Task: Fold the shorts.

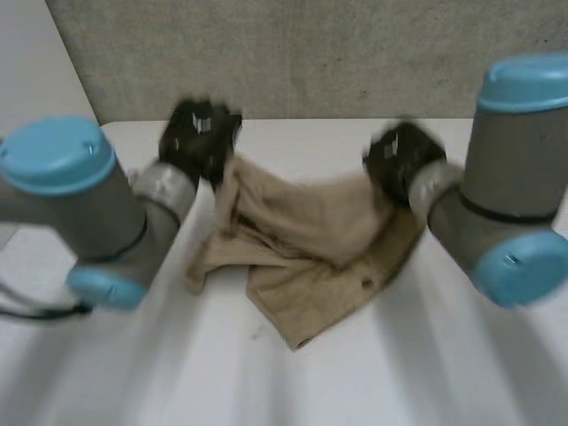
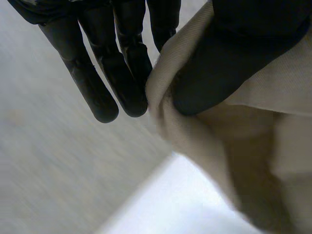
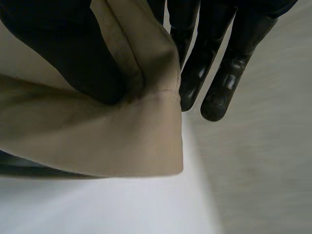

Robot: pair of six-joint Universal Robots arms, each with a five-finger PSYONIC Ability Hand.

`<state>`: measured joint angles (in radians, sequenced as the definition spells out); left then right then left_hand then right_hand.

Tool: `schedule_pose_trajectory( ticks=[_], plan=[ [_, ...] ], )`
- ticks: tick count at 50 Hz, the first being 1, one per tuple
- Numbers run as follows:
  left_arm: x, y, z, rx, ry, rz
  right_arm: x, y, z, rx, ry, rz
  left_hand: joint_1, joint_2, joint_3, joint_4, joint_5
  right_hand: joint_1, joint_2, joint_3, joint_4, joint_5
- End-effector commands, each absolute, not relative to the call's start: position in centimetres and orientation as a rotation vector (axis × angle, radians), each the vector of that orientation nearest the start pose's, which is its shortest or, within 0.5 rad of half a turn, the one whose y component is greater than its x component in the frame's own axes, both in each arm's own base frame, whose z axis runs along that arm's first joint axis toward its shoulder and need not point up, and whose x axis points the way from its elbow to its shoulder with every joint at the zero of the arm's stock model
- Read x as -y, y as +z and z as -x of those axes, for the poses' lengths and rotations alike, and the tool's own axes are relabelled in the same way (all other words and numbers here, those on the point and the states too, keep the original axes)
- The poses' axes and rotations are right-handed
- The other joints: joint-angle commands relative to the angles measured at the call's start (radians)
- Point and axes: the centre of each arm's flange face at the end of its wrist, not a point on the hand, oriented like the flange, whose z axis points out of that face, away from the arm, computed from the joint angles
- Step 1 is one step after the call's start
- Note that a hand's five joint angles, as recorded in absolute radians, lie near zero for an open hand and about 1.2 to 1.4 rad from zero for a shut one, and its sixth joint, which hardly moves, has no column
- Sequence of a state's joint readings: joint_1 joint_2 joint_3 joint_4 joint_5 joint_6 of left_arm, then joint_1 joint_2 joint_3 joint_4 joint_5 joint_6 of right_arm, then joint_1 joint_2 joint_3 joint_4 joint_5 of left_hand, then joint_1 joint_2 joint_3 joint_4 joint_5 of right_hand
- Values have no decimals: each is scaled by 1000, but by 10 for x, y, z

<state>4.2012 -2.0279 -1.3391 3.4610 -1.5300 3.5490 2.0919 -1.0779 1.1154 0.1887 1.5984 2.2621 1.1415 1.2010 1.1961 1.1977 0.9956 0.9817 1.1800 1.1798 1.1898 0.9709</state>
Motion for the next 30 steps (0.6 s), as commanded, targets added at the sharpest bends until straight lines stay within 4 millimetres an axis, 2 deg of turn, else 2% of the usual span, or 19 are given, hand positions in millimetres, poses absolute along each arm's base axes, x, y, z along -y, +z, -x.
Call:
schedule_pose_trajectory(
  ticks=[1,3,4,6,8,11,15,16,17,19,20,21,23,24,25,27,29,30],
  plan=[
    [348,381,322,-980,-2779,-649,324,369,-338,-1308,-3047,1043,255,195,200,199,226,415,216,217,206,251],
    [348,396,319,-841,-2825,-580,321,386,-338,-1141,-3156,937,255,195,200,199,226,415,216,217,206,251],
    [346,402,318,-789,-2844,-552,316,398,-336,-1001,-3237,861,255,195,200,199,226,415,216,217,206,251],
    [341,410,317,-676,-2883,-515,312,400,-337,-934,-3253,859,255,195,200,199,226,415,216,217,206,251],
    [336,403,319,-675,-2892,-548,307,394,-338,-939,-3221,923,255,195,200,199,226,415,216,217,206,251],
    [331,376,321,-757,-2880,-675,305,377,-339,-1020,-3156,1009,255,195,200,199,226,415,216,217,206,251],
    [323,330,320,-942,-2851,-821,302,329,-337,-1269,-2953,1208,255,195,200,199,226,415,216,217,206,251],
    [321,318,320,-987,-2845,-852,299,308,-333,-1377,-2854,1283,255,195,200,199,226,415,216,217,206,251],
    [316,295,319,-1079,-2826,-919,297,297,-332,-1431,-2798,1322,255,195,200,199,226,415,216,217,206,251],
    [310,273,317,-1172,-2802,-986,292,275,-328,-1535,-2688,1383,255,195,200,199,226,415,216,217,206,251],
    [307,262,315,-1217,-2785,-1016,286,253,-324,-1640,-2567,1433,255,195,200,199,226,415,216,217,206,251],
    [304,240,309,-1308,-2742,-1061,282,242,-322,-1690,-2504,1452,255,195,200,199,226,415,216,217,206,251],
    [298,219,302,-1404,-2692,-1104,276,222,-317,-1779,-2389,1472,255,195,200,199,226,415,216,217,206,251],
    [295,209,299,-1448,-2666,-1125,270,203,-313,-1859,-2277,1477,255,195,200,199,226,415,216,217,206,251],
    [288,190,293,-1533,-2612,-1166,267,195,-311,-1895,-2227,1473,255,195,200,199,226,415,216,217,206,251],
    [279,174,289,-1605,-2564,-1210,259,178,-305,-1979,-2109,1449,255,195,200,199,226,415,216,217,206,251],
    [263,155,285,-1703,-2499,-1270,255,171,-303,-2017,-2053,1426,255,195,200,199,226,415,216,217,206,251],
    [259,152,283,-1725,-2485,-1287,252,168,-301,-2035,-2026,1414,255,195,200,199,226,415,216,217,206,251]
  ],
)
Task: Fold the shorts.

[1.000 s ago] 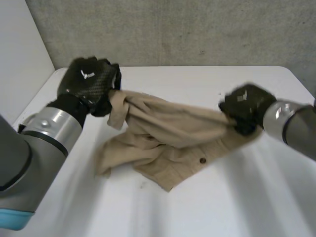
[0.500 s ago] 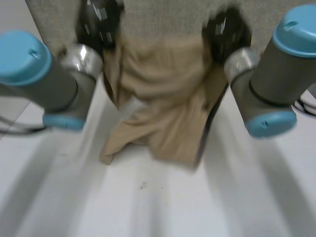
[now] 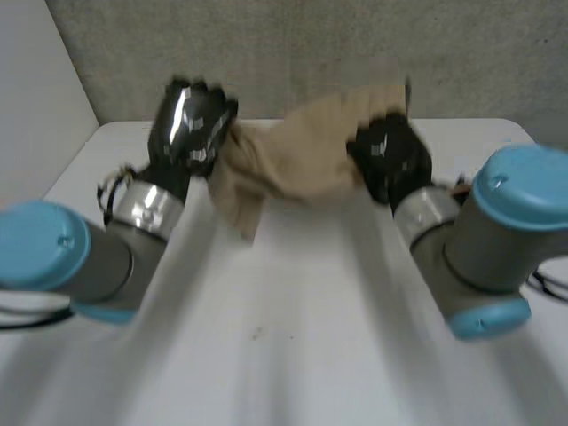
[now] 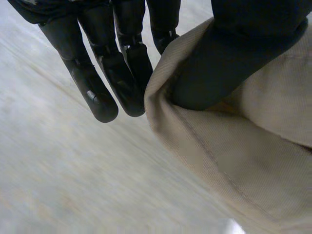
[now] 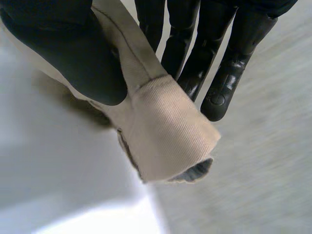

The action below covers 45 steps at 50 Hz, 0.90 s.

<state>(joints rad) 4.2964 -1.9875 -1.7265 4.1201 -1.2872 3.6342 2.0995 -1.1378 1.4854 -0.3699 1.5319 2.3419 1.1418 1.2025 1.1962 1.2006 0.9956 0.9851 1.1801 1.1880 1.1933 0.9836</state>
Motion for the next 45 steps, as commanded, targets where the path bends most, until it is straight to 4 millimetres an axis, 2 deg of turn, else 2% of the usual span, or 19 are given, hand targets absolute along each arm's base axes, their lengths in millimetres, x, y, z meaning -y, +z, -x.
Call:
schedule_pose_trajectory(
  ticks=[1,4,6,7,9,11,14,21,25,26,29,30,33,38,45],
  plan=[
    [254,149,282,-1747,-2468,-1304,247,163,-299,-2057,-1985,1401,254,194,200,196,226,411,216,208,203,238],
    [239,149,276,-1812,-2422,-1337,244,160,-296,-2086,-1948,1371,208,148,154,150,180,411,216,208,203,238],
    [232,155,273,-1834,-2410,-1345,242,156,-292,-2111,-1922,1356,33,-28,-22,-26,4,411,216,208,203,238],
    [225,159,269,-1867,-2385,-1350,242,155,-291,-2119,-1916,1354,-221,-282,-276,-280,-249,411,216,208,203,238],
    [219,163,266,-1902,-2357,-1359,241,152,-287,-2139,-1904,1352,-457,-518,-512,-516,-486,411,216,208,203,238],
    [210,170,263,-1953,-2316,-1379,239,152,-285,-2146,-1898,1350,-631,-692,-685,-690,-659,411,216,208,203,238],
    [201,184,258,-2008,-2276,-1390,237,154,-280,-2158,-1898,1337,-705,-766,-759,-764,-733,411,216,208,203,238],
    [193,206,244,-2145,-2211,-1313,236,152,-266,-2234,-1846,1202,-740,-801,-795,-799,-769,411,216,208,203,238],
    [193,216,242,-2323,-2240,-1139,238,153,-261,-2280,-1785,1090,-735,-795,-789,-793,-763,411,216,208,203,238],
    [193,218,241,-2413,-2250,-1024,239,155,-259,-2290,-1776,1060,-729,-789,-783,-788,-757,411,216,208,203,238],
    [195,218,237,-2532,-2251,-825,241,159,-257,-2309,-1737,965,-708,-769,-763,-767,-737,411,216,208,203,238],
    [195,215,236,-2596,-2237,-705,241,160,-256,-2311,-1727,947,-688,-748,-742,-747,-716,411,216,208,203,238],
    [193,208,237,-2660,-2200,-591,242,163,-256,-2303,-1702,891,-650,-710,-704,-708,-678,411,216,208,203,238],
    [178,175,251,-2729,-2021,-604,245,172,-251,-2289,-1673,816,-544,-605,-599,-603,-572,411,216,208,203,238],
    [179,155,253,-2726,-1912,-560,244,178,-250,-2276,-1665,779,-380,-440,-434,-438,-408,411,216,208,203,238]
  ],
)
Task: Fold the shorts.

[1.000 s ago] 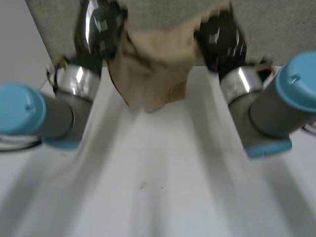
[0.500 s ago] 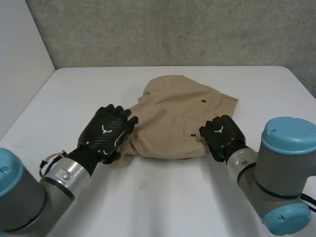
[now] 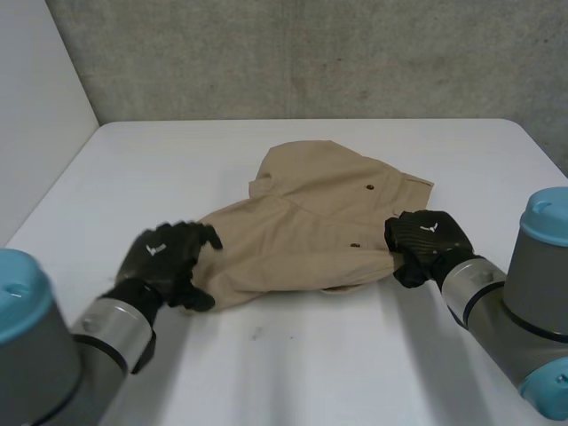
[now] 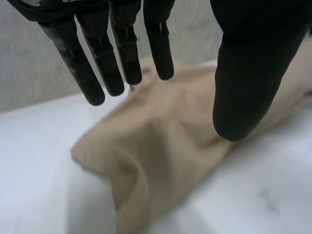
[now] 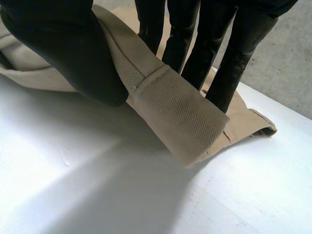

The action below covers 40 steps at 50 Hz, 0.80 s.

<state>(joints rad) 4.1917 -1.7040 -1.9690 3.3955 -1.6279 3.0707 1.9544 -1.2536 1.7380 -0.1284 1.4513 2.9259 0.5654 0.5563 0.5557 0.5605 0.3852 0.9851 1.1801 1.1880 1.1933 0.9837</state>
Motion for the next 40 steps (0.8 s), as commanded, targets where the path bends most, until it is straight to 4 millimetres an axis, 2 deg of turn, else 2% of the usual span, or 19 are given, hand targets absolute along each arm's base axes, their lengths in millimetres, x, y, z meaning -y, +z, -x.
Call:
schedule_pose_trajectory(
  ticks=[1,10,16,29,40],
  plan=[
    [179,151,253,-2733,-1891,-562,244,179,-250,-2275,-1665,775,249,259,259,254,255,411,216,208,203,238],
    [182,142,257,-2725,-1899,-569,242,179,-250,-2275,-1656,766,241,250,251,246,247,411,216,208,203,238],
    [194,139,264,-2679,-1989,-558,242,178,-250,-2277,-1655,768,241,250,251,246,247,411,216,208,203,238],
    [225,124,269,-2504,-1994,-674,242,178,-250,-2269,-1653,774,209,218,219,214,215,411,216,208,203,238],
    [235,113,271,-2437,-1955,-757,243,179,-250,-2265,-1663,776,182,192,192,187,188,411,216,208,203,238]
  ],
)
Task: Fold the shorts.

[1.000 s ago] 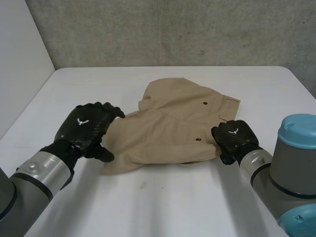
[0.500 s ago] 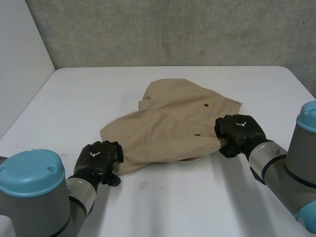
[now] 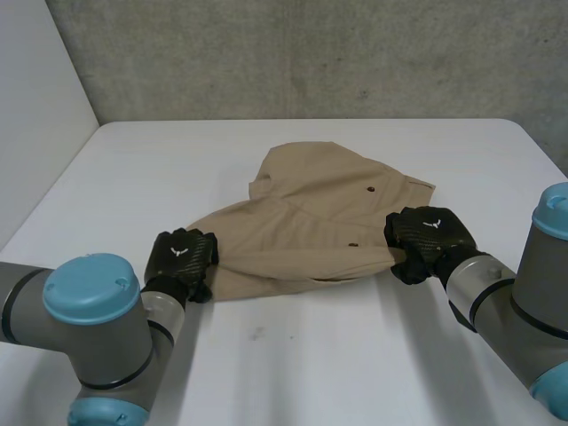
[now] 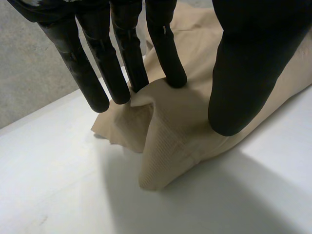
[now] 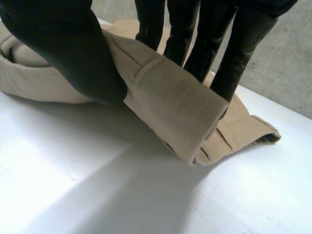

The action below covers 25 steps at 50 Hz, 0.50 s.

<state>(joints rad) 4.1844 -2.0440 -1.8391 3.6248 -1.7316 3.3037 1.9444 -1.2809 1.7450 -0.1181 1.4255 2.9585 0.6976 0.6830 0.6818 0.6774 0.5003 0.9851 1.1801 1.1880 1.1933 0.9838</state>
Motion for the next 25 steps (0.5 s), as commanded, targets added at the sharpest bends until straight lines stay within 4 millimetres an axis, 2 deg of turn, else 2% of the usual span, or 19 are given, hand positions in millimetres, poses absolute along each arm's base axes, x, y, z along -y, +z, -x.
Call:
schedule_pose_trajectory(
  ticks=[1,13,17,18,21,25],
  plan=[
    [236,112,271,-2436,-1954,-756,243,179,-250,-2266,-1664,777,50,65,66,70,73,411,216,208,203,238],
    [241,102,274,-2389,-1923,-825,247,175,-251,-2270,-1672,781,50,65,66,70,73,411,216,208,203,238],
    [241,103,274,-2360,-1917,-857,249,175,-252,-2261,-1688,780,428,442,444,448,450,411,216,208,203,238],
    [243,104,273,-2353,-1917,-854,249,175,-252,-2259,-1691,782,696,711,712,716,719,411,216,208,203,238],
    [244,107,272,-2349,-1922,-849,251,178,-253,-2250,-1710,781,699,713,714,719,721,411,216,208,203,238],
    [244,139,271,-2293,-2026,-818,255,188,-255,-2225,-1746,797,699,713,714,719,721,411,216,208,203,238]
  ],
)
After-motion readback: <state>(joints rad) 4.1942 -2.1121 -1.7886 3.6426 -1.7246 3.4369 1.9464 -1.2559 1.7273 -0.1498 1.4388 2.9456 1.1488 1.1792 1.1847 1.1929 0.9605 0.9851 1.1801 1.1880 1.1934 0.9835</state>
